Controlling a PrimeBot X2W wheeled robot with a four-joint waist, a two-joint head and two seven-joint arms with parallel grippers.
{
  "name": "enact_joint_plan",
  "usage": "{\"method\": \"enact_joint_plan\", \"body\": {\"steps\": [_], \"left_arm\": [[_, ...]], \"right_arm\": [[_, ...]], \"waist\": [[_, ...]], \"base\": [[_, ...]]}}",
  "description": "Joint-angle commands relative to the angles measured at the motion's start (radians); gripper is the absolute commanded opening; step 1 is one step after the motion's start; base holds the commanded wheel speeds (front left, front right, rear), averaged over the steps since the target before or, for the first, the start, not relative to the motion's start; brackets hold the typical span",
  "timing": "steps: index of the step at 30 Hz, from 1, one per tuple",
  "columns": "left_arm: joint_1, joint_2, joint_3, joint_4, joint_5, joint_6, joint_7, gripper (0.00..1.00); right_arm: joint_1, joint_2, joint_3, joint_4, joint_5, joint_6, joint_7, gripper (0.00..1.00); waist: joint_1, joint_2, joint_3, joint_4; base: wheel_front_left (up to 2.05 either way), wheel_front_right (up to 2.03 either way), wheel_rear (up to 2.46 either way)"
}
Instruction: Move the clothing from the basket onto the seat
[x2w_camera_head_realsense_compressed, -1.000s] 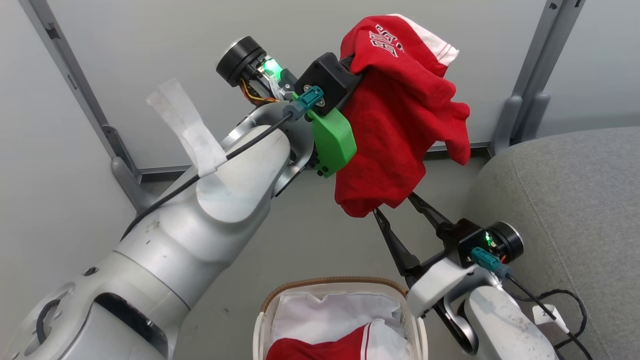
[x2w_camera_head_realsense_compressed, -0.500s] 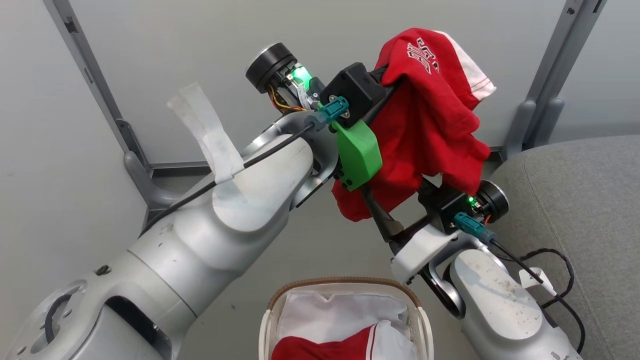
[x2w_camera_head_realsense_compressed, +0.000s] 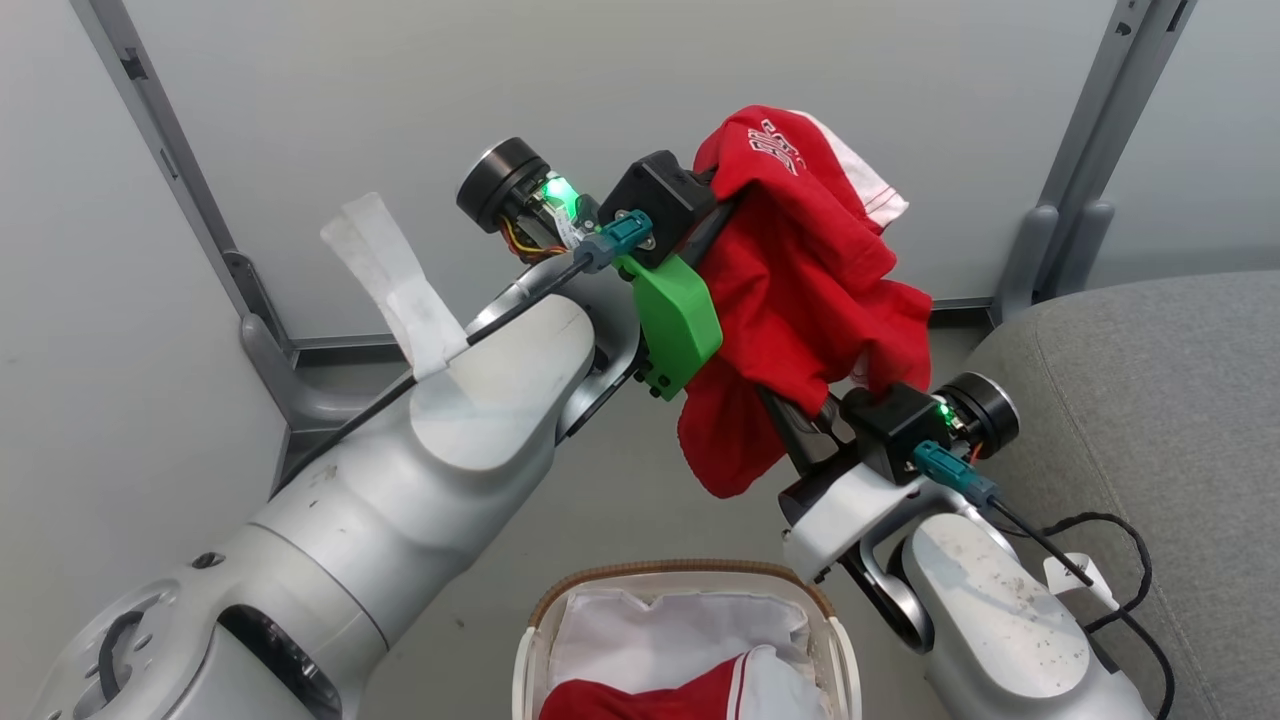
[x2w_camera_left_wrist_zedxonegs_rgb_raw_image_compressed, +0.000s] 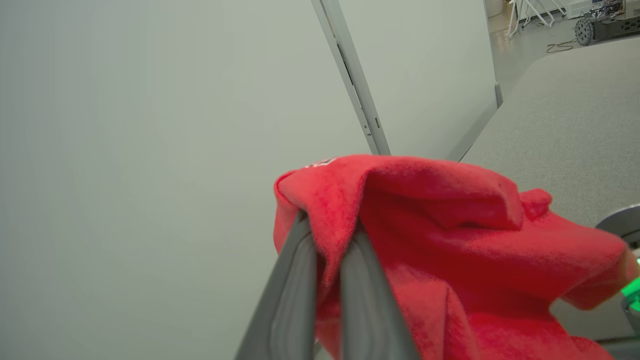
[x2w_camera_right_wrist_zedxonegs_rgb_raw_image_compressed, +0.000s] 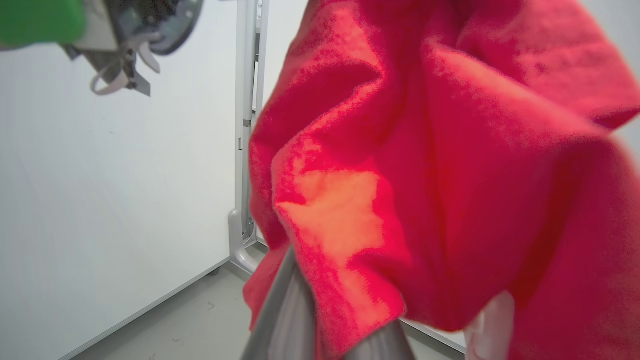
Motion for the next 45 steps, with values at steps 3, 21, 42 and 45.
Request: {"method": "enact_joint_plan", "body": {"steps": [3, 21, 42, 45], "left_arm": [[0.024, 0.000, 0.001, 0.029, -0.018, 0.000, -0.007, 0.00], [0.287, 0.000, 0.068, 0.057, -0.147, -0.010, -0.072, 1.00], [0.674, 0.013, 0.333, -0.149, 0.055, 0.010, -0.070, 1.00], [0.710, 0.010, 0.366, -0.183, 0.099, 0.015, -0.070, 1.00]], "right_arm": [[0.023, -0.004, -0.007, -0.012, -0.007, -0.001, -0.005, 0.00], [0.043, -0.004, -0.084, -0.028, -0.024, -0.001, -0.005, 0.00], [0.077, -0.004, -0.201, -0.020, -0.069, -0.001, -0.005, 0.00], [0.079, -0.004, -0.222, -0.024, -0.092, -0.001, -0.005, 0.00]], "waist": [[0.0001, -0.0001, -0.001, -0.006], [0.0001, -0.0001, 0.009, -0.015], [0.0001, -0.0001, 0.021, -0.071], [0.0001, -0.0001, 0.024, -0.114]], "base": [[0.00, 0.00, 0.00], [0.00, 0.00, 0.00], [0.00, 0.00, 0.00], [0.00, 0.00, 0.00]]}}
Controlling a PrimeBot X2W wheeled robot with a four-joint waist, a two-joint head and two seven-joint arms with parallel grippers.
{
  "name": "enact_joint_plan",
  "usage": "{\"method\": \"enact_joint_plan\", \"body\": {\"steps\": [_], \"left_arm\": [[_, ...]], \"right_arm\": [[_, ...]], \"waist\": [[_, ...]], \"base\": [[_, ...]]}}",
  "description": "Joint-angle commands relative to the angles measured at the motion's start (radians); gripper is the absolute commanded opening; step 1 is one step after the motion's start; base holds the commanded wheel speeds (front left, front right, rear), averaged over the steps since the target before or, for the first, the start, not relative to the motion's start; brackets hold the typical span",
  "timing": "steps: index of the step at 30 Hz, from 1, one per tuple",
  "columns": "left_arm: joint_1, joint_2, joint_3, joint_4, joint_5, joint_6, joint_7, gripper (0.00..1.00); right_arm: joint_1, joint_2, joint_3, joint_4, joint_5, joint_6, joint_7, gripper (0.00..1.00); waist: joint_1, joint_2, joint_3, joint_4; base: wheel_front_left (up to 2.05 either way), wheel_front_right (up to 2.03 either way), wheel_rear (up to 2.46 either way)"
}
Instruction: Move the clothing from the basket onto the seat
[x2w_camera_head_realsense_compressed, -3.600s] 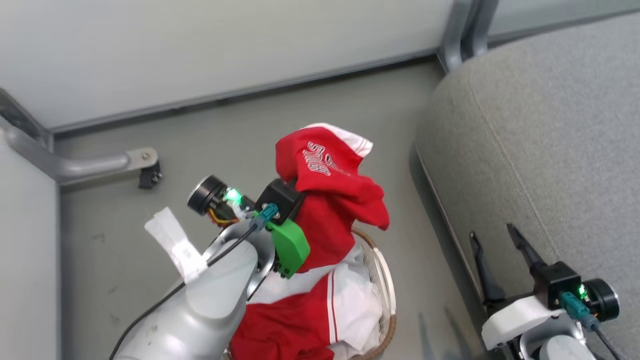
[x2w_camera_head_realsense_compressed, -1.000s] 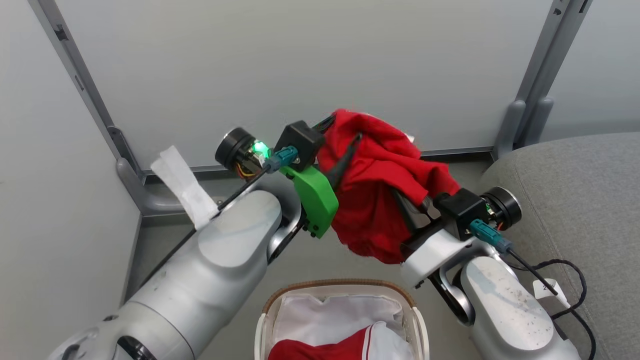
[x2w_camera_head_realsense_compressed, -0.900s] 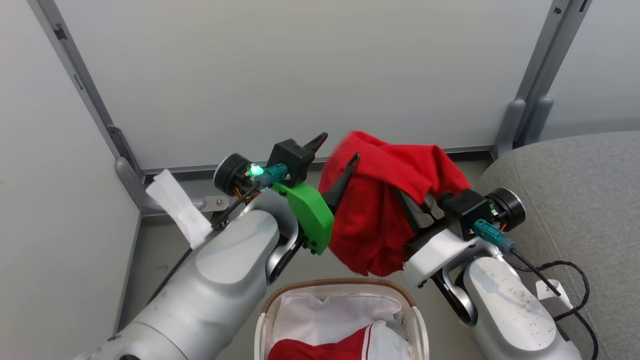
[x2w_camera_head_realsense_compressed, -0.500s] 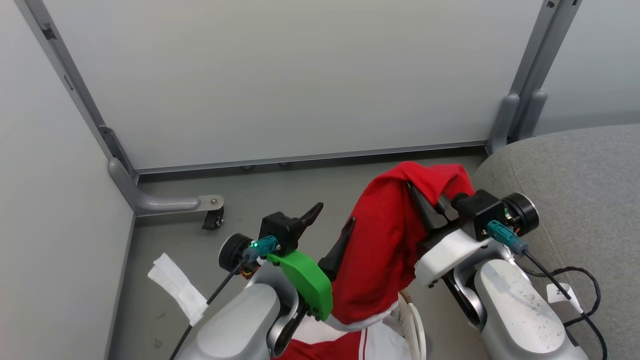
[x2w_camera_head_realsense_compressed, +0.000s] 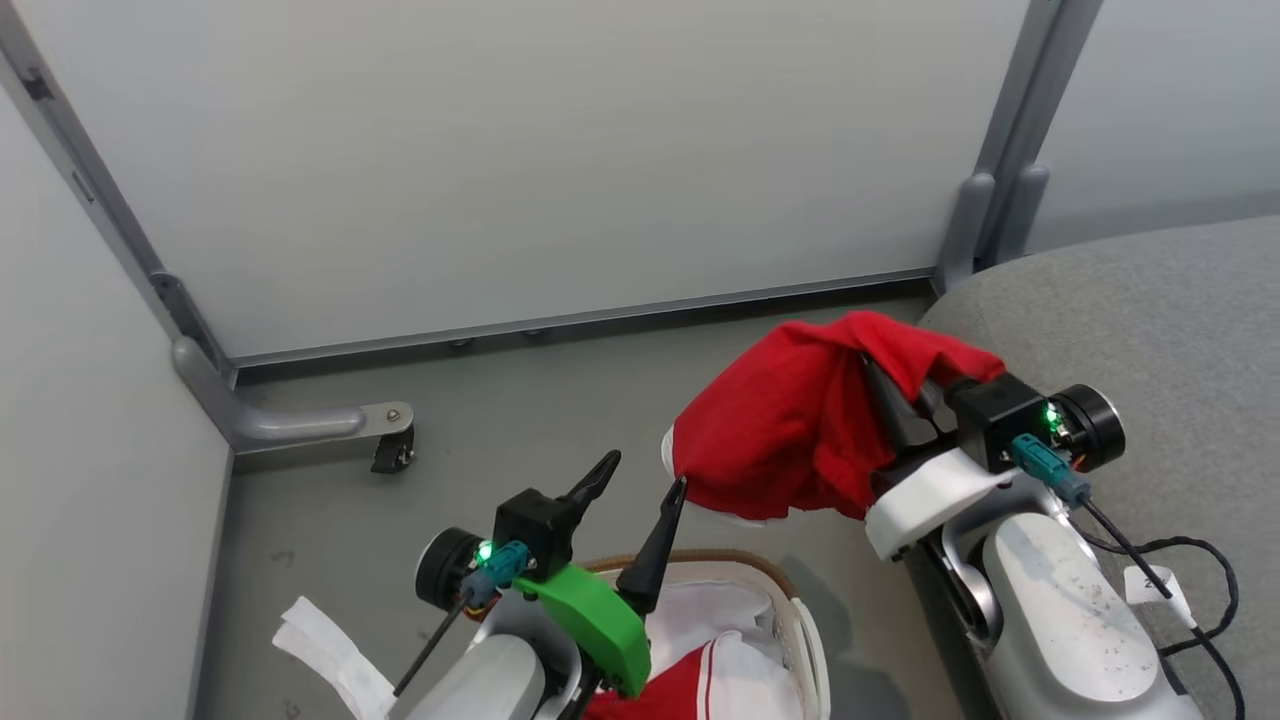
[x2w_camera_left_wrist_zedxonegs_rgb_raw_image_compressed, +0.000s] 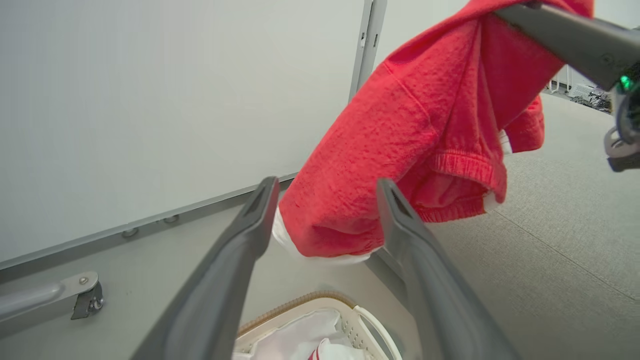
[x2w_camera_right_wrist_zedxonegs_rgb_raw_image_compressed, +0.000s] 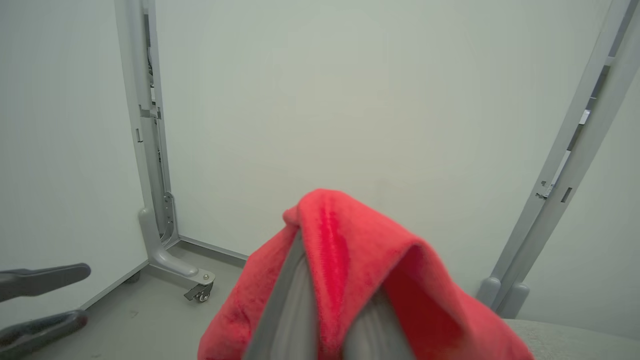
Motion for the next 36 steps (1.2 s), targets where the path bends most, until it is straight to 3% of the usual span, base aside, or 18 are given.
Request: {"method": "enact_joint_plan", "body": {"steps": [1, 11, 21, 27, 36], "left_arm": [[0.025, 0.003, 0.012, -0.011, 0.022, 0.005, 0.001, 1.00], [0.094, -0.005, 0.070, -0.062, 0.076, -0.011, 0.001, 1.00], [0.089, -0.005, 0.026, -0.087, 0.049, -0.007, 0.001, 1.00], [0.054, -0.004, -0.005, -0.086, 0.051, -0.002, 0.001, 1.00], [-0.001, -0.004, -0.018, -0.073, 0.085, -0.009, 0.001, 1.00]], "right_arm": [[0.017, -0.005, -0.014, -0.005, -0.013, -0.001, -0.005, 0.00], [0.041, -0.005, -0.105, -0.015, -0.097, -0.001, -0.005, 0.00], [0.029, -0.006, -0.149, -0.020, -0.115, -0.001, -0.005, 0.00], [0.010, -0.005, -0.170, -0.031, -0.107, -0.001, -0.005, 0.00], [-0.138, -0.040, -0.223, -0.019, -0.123, -0.001, -0.005, 0.00]], "waist": [[0.0000, 0.0000, 0.003, -0.047], [0.0000, 0.0000, 0.008, -0.259], [0.0000, 0.0000, 0.031, -0.408], [0.0000, 0.0000, 0.070, -0.427], [0.0000, 0.0000, 0.179, -0.373]], "base": [[0.00, 0.00, 0.00], [0.00, 0.00, 0.00], [0.00, 0.00, 0.00], [0.00, 0.00, 0.00], [0.00, 0.00, 0.00]]}}
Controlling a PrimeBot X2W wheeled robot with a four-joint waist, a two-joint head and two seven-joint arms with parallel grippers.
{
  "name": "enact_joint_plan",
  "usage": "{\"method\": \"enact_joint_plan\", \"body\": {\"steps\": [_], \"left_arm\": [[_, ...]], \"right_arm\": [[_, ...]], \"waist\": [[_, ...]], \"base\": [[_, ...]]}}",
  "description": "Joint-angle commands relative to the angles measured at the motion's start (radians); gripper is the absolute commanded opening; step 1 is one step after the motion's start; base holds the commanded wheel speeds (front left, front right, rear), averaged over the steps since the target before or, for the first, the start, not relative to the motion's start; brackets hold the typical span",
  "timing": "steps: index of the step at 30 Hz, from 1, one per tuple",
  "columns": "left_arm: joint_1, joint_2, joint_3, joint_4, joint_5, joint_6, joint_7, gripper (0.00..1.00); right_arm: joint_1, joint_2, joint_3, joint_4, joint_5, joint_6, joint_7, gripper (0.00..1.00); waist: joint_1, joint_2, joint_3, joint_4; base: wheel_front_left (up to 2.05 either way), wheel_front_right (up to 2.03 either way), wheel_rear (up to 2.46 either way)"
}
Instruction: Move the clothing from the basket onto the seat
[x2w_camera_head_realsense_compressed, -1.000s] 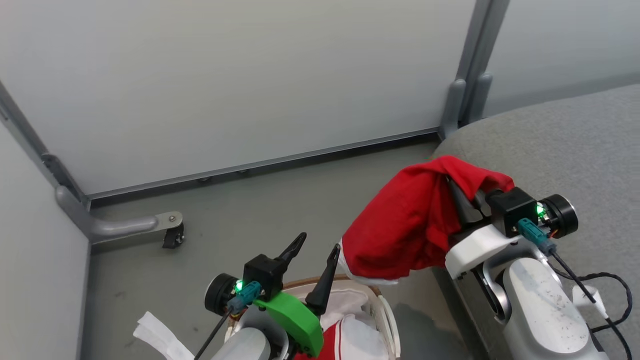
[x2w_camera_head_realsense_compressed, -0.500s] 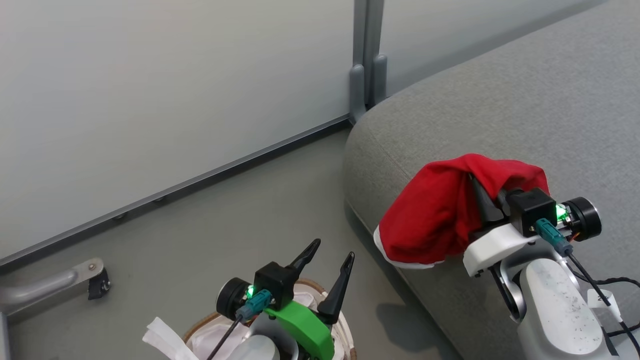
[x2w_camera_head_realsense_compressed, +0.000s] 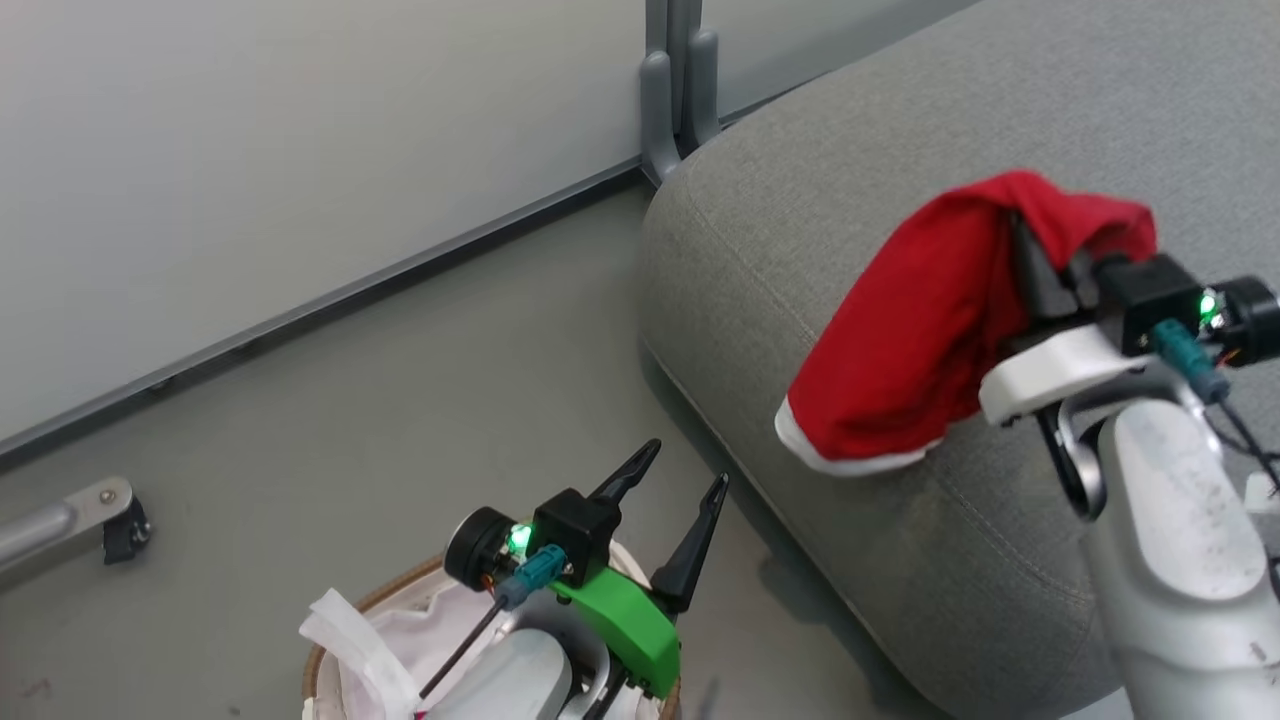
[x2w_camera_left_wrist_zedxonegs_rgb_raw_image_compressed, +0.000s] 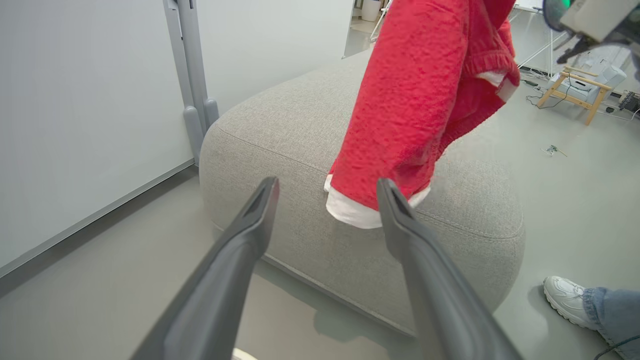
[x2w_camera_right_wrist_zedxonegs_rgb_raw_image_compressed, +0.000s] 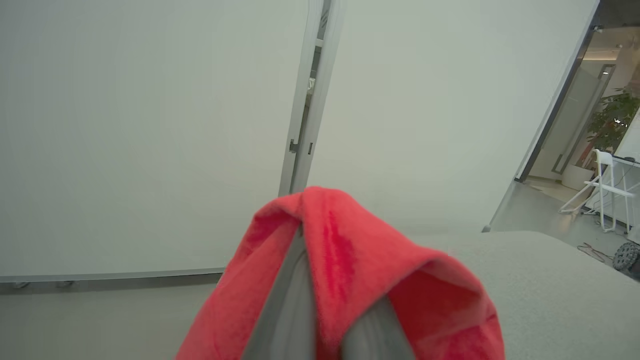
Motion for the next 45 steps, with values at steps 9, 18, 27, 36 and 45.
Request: {"method": "enact_joint_plan", "body": {"steps": [9, 18, 27, 36, 45], "left_arm": [[-0.119, 0.007, -0.002, 0.020, 0.065, -0.012, 0.001, 1.00], [-0.224, 0.027, -0.006, 0.007, 0.125, -0.002, 0.001, 1.00], [-0.273, 0.027, -0.016, -0.025, 0.157, 0.025, 0.003, 1.00], [-0.262, 0.023, -0.030, -0.022, 0.143, 0.020, 0.001, 1.00], [-0.223, 0.020, 0.010, -0.033, 0.108, 0.027, 0.001, 1.00]], "right_arm": [[-0.382, -0.165, -0.101, 0.070, -0.011, -0.001, -0.005, 0.00], [-0.613, -0.303, -0.194, 0.236, -0.048, -0.001, -0.005, 0.00], [-0.580, -0.275, -0.281, 0.397, -0.113, -0.001, -0.005, 0.00], [-0.437, -0.218, -0.271, 0.454, -0.143, -0.001, -0.005, 0.19], [-0.282, -0.177, -0.242, 0.410, -0.133, -0.001, -0.005, 1.00]], "waist": [[0.0000, -0.0001, 0.261, 0.130], [0.0000, -0.0001, 0.464, 0.197], [0.0000, -0.0001, 0.553, 0.201], [0.0000, -0.0001, 0.507, 0.189], [0.0000, -0.0001, 0.389, 0.204]], "base": [[0.00, 0.00, 0.00], [0.00, 0.00, 0.00], [0.00, 0.00, 0.00], [0.00, 0.00, 0.00], [0.00, 0.00, 0.00]]}}
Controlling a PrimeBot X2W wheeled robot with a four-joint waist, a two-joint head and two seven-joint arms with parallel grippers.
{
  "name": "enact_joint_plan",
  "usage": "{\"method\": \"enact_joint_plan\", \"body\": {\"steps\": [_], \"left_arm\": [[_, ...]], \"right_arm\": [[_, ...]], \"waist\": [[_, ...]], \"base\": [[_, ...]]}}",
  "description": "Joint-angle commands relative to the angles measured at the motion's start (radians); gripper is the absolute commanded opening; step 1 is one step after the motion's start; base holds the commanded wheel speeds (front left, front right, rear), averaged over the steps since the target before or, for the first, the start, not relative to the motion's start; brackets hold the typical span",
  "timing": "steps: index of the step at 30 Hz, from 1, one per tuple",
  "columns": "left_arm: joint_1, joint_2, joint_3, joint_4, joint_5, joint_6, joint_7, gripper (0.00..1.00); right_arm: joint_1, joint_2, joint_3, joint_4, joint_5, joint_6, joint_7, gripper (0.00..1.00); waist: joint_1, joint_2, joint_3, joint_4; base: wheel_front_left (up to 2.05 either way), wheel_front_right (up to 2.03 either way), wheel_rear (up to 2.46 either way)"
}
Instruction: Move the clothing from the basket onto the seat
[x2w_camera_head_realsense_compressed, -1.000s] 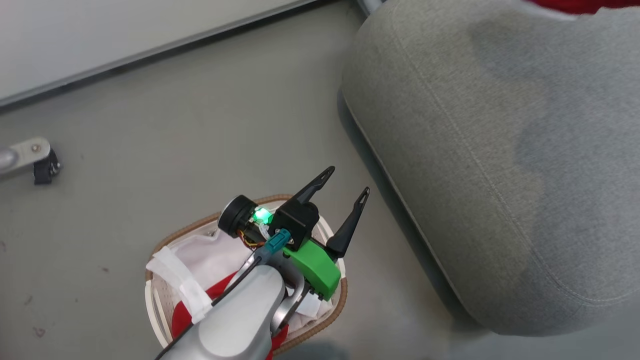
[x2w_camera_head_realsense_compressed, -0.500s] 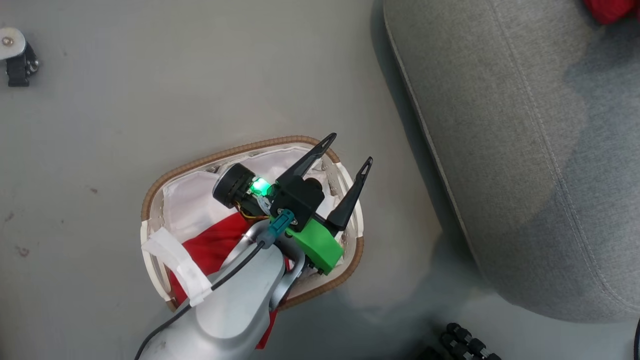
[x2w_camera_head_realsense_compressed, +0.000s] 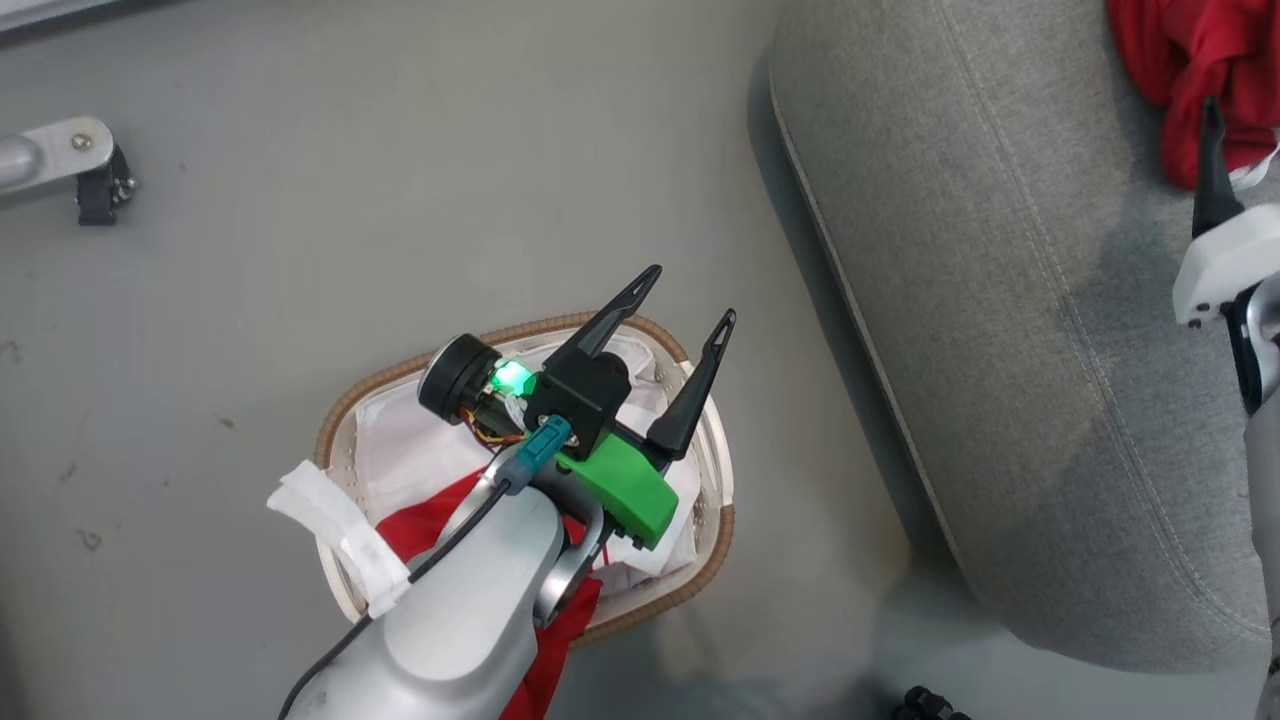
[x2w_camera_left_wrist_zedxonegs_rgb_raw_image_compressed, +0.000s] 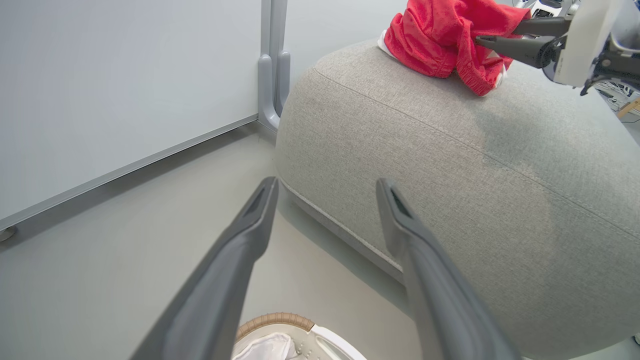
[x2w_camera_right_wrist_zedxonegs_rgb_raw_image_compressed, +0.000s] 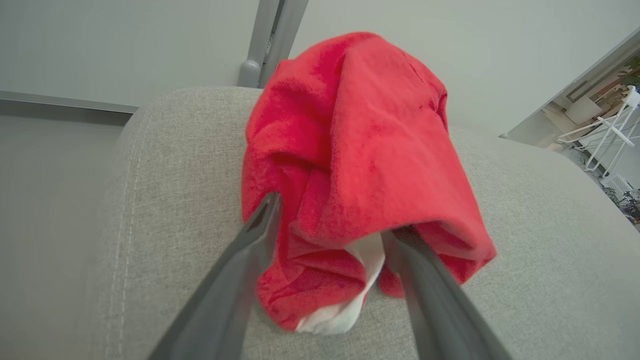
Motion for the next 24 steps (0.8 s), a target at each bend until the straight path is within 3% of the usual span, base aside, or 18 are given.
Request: {"method": "enact_joint_plan", "body": {"steps": [1, 13, 18, 24], "left_arm": [[0.020, 0.000, 0.010, -0.002, -0.011, 0.005, 0.000, 1.00], [0.162, -0.009, 0.150, -0.003, -0.059, -0.003, 0.000, 1.00], [0.233, -0.012, 0.237, -0.008, -0.064, 0.016, 0.000, 1.00], [0.317, -0.012, 0.359, -0.032, -0.045, 0.037, 0.000, 1.00]], "right_arm": [[0.031, -0.003, -0.001, -0.005, 0.002, -0.001, -0.005, 1.00], [0.193, -0.036, -0.002, -0.080, 0.028, -0.001, -0.005, 1.00], [0.229, -0.010, 0.018, -0.139, 0.048, -0.001, -0.005, 1.00], [0.300, 0.063, 0.058, -0.228, 0.080, -0.001, -0.005, 1.00]], "waist": [[-0.0001, -0.0001, -0.064, 0.013], [-0.0001, -0.0001, -0.330, 0.113], [-0.0001, -0.0001, -0.415, 0.155], [-0.0001, -0.0001, -0.476, 0.200]], "base": [[0.00, 0.00, 0.00], [0.00, 0.00, 0.00], [0.00, 0.00, 0.00], [0.00, 0.00, 0.00]]}}
